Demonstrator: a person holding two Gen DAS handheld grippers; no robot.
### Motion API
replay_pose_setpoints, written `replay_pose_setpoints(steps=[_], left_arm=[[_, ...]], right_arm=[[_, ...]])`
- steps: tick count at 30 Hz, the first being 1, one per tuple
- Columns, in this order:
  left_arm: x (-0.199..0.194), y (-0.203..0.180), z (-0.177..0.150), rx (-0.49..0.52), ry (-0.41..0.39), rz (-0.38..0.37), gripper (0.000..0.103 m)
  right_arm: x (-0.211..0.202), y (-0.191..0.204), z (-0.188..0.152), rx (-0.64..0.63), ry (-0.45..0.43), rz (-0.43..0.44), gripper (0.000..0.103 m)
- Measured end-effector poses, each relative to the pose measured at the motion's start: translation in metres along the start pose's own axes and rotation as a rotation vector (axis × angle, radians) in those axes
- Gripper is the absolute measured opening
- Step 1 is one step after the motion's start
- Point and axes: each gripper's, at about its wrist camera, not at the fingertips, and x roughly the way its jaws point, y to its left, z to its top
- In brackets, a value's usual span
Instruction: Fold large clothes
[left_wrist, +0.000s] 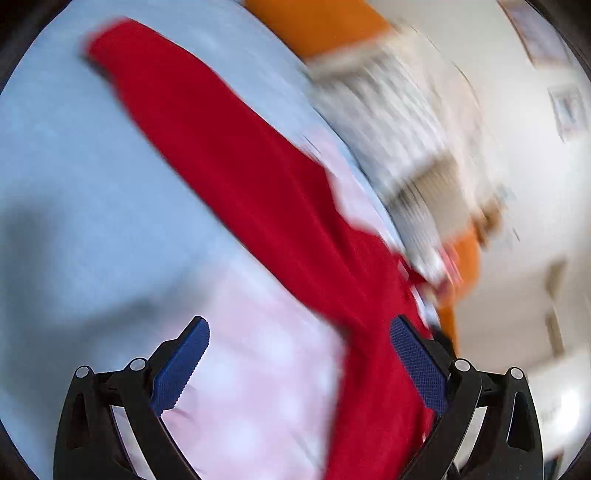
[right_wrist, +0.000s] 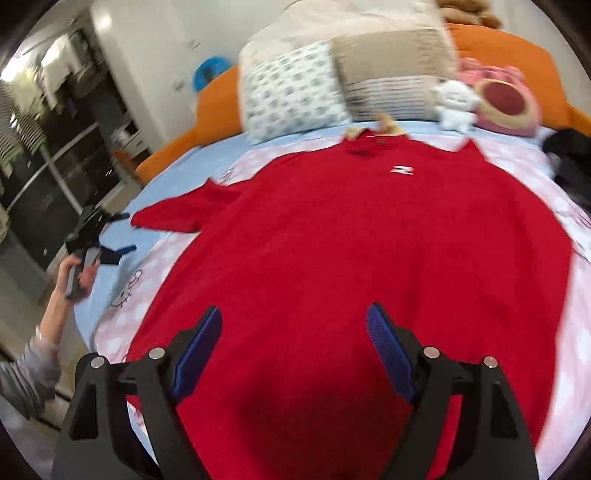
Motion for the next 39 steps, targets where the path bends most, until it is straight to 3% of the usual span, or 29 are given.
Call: replay_pose_setpoints(steps=[4,8,13,17,22,23,25,26,27,30,32,35,39], left_arm=[[-0.027,0.066,0.071,-0.091,-0.123,0.122,0.099],[-0.029,0.099,0.116,-0.127,-0.165,0.185,0.099],[-0.004,0.117,0.17,-0.137,-0.159,0.185,0.099],[0.007,0.109,0.203,-0.088,-0.157,0.175,0.099],[0.019,0.117,0.225,-0.096,-0.155,0.169,0.099],[0.018,0.117,0.226,-0.093,-0.171,0.158,0.097],[0.016,0.114,0.229,-0.066,-0.195,0.173,0.058],[0.016,0.111,0.231,-0.052,-0.19,0.197,0.027],[0.017,0.109,0.233,-0.037,-0.174,0.175,0.022],[0.009,0.094,0.234,0.007,-0.17,0.146,0.02],[-0.007,0.069,0.232,0.072,-0.177,0.097,0.019],[-0.032,0.023,0.226,0.181,-0.175,0.037,0.019],[-0.074,-0.075,0.188,0.42,-0.137,-0.09,0.019]], right_arm=[[0.032,0.025,0.013,-0.038,0.029,0.02,0.08],[0.067,0.043,0.029,-0.064,0.052,0.016,0.081],[0.112,0.055,0.045,-0.039,0.067,0.04,0.081],[0.142,0.07,0.049,-0.052,0.094,0.063,0.081],[0.169,0.088,0.058,-0.089,0.107,0.087,0.081],[0.173,0.089,0.063,-0.094,0.101,0.082,0.081],[0.185,0.086,0.08,-0.085,0.089,0.086,0.08],[0.195,0.081,0.093,-0.069,0.084,0.107,0.071],[0.203,0.078,0.102,-0.057,0.088,0.124,0.054],[0.237,0.064,0.138,-0.015,0.127,0.145,0.03],[0.255,0.058,0.153,-0.005,0.159,0.157,0.022],[0.282,0.053,0.174,-0.015,0.211,0.176,0.014],[0.311,0.047,0.187,-0.026,0.288,0.2,0.012]])
